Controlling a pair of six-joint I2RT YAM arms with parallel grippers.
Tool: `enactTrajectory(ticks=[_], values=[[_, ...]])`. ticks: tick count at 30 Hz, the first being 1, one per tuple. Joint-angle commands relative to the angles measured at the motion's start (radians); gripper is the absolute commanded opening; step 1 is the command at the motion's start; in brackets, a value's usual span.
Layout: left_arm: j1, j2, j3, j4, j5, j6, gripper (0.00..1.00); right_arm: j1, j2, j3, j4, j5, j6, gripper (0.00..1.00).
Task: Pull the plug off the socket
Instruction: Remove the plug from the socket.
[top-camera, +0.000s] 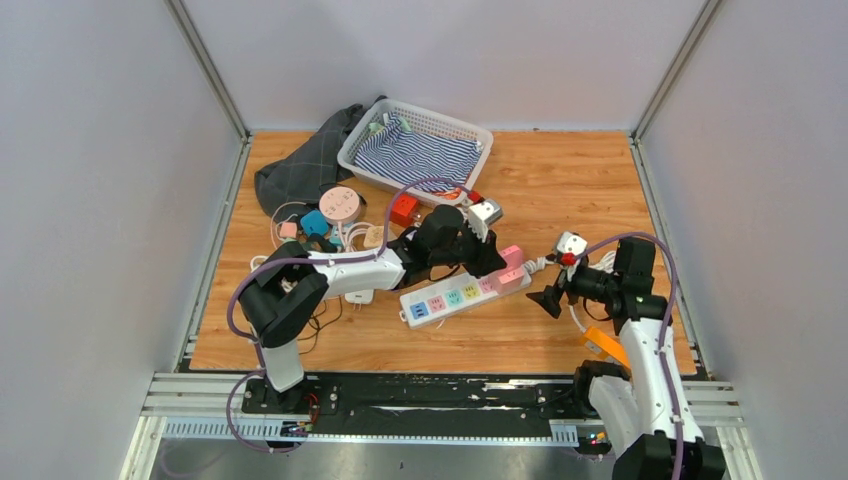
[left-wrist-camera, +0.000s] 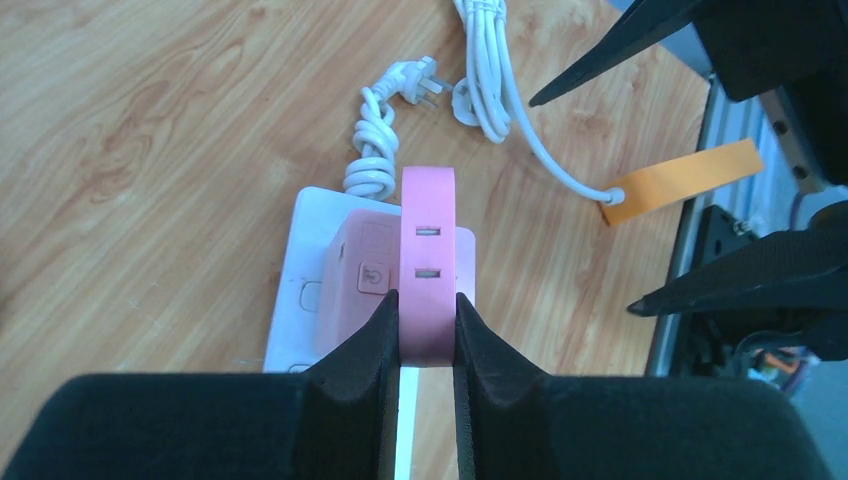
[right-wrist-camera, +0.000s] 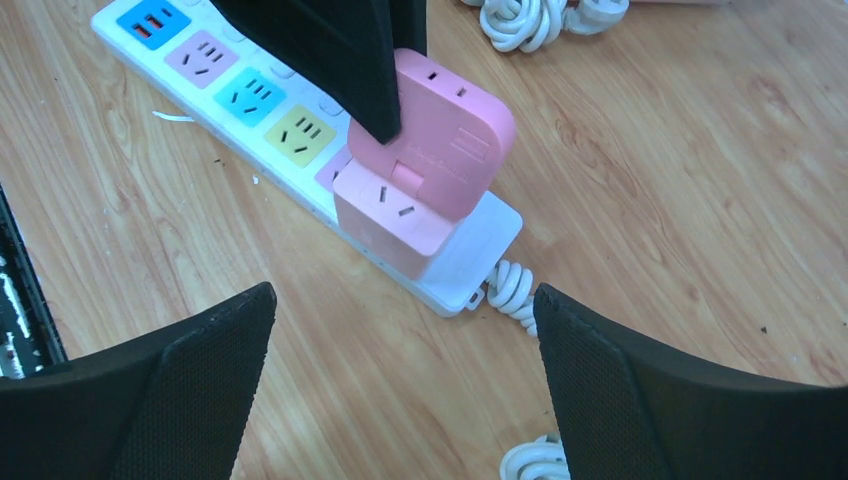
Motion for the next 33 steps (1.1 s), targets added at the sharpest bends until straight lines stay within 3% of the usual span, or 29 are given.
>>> enactTrajectory(ticks=[1,11,23,33], values=[[-0.005,0.050,-0.009,-0.035,-0.020,-0.199,0.00,0.059,0.026,-0.023,0.145,0.052,0.045,0.98],[-0.020,0.081,0.045,-0.024,-0.134,-0.450,0.00,0.118,0.106,0.018,0.125,0.101,0.122,0.96],[-0.043,0.119,0.085,-0.018,-0.158,-0.510,0.00,0.135,0.193,0.045,0.071,0.186,0.109,0.96],[-0.043,0.131,0.094,-0.017,-0.123,-0.543,0.00,0.225,0.252,0.017,0.165,0.250,0.035,0.96]])
